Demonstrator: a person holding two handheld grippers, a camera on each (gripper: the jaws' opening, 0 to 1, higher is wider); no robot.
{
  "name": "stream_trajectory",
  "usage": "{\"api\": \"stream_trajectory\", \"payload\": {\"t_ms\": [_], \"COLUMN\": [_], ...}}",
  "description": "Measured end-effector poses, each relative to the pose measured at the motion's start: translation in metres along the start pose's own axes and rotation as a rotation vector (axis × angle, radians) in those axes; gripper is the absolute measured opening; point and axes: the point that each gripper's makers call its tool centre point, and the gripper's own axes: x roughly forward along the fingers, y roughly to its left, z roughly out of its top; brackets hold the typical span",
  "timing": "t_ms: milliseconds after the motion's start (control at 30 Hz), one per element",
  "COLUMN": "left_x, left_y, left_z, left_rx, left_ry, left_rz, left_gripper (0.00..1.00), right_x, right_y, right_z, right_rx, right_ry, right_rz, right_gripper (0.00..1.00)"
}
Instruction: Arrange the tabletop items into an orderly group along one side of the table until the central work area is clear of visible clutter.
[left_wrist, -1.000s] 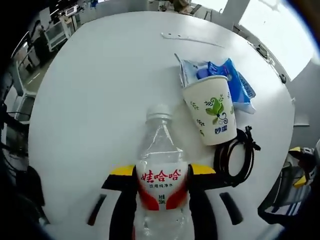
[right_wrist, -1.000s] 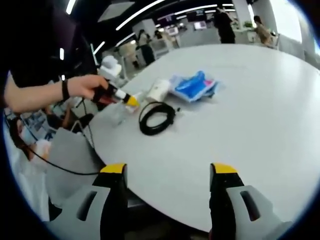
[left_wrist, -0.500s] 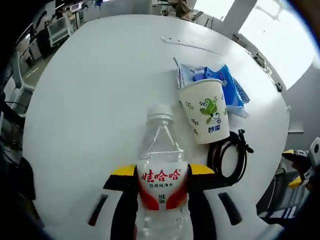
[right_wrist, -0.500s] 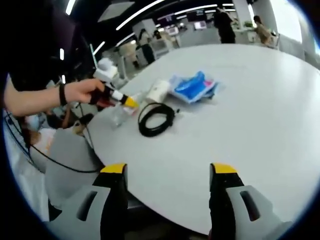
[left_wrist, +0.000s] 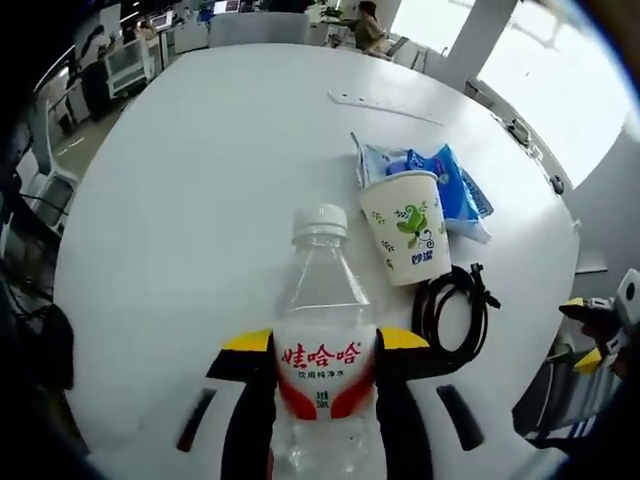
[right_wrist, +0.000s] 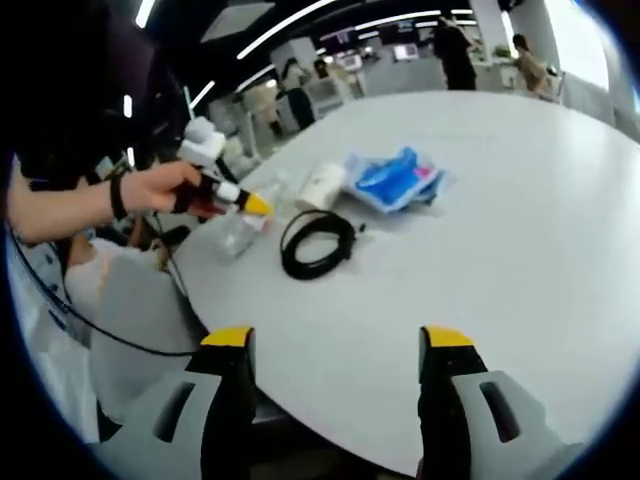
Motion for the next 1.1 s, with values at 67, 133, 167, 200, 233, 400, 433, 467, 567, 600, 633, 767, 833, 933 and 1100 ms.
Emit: {"api": "stream_trajectory", "payload": {"t_ms": [67,133,167,200,233,400,433,467,567,600,633,767,833,933,1100], "left_x": [-0.004,-0.006,-0.008,-0.010,-0.011,-0.021,-0.024,-0.025,-0.030,-0.032,-0.033,-0.037,-0.039,-0.044,-0.051], "left_y": [0.001,0.001,0.001,0.001,0.001,0.004,0.003,0.003,0.002,0.002,0.003,0.004,0.004,0.003,0.001], "left_z": [0.001,0.002,0.002,0.001,0.001,0.003,0.004,0.004,0.003,0.002,0.002,-0.001,-0.003,-0.005,-0.009], "left_rx": [-0.002,0.005,0.008,0.011,0.013,0.018,0.024,0.027,0.040,0.043,0.044,0.044,0.043,0.052,0.066], "left_ry": [-0.016,-0.030,-0.033,-0.035,-0.038,-0.063,-0.069,-0.075,-0.090,-0.092,-0.094,-0.110,-0.122,-0.137,-0.165], "left_rz": [0.001,-0.002,-0.001,0.002,0.003,0.011,0.011,0.012,0.013,0.013,0.014,0.016,0.018,0.017,0.025], "left_gripper": [0.37,0.37,0.37,0.37,0.37,0.37,0.37,0.37,0.37,0.37,0.37,0.37,0.37,0.37,0.37], "right_x": [0.000,0.001,0.001,0.001,0.001,0.002,0.003,0.003,0.003,0.004,0.004,0.005,0.005,0.007,0.008], "right_y": [0.001,0.003,0.004,0.004,0.004,0.007,0.008,0.009,0.011,0.012,0.013,0.016,0.018,0.021,0.025], "right_z": [0.000,0.000,0.000,0.000,0.001,0.002,0.003,0.003,0.004,0.005,0.005,0.005,0.004,0.003,0.003], "right_rx": [-0.002,-0.004,-0.005,-0.006,-0.006,-0.015,-0.017,-0.018,-0.021,-0.023,-0.024,-0.029,-0.031,-0.032,-0.036], "right_ry": [0.002,0.002,0.001,0.000,0.000,0.001,-0.001,-0.002,-0.003,-0.004,-0.004,-0.006,-0.006,-0.004,-0.006], "right_rz": [0.002,0.003,0.005,0.005,0.006,0.011,0.012,0.013,0.015,0.017,0.017,0.021,0.022,0.025,0.029], "right_gripper": [0.64,0.64,0.64,0.64,0.64,0.64,0.64,0.64,0.64,0.64,0.64,0.64,0.64,0.64,0.64]}}
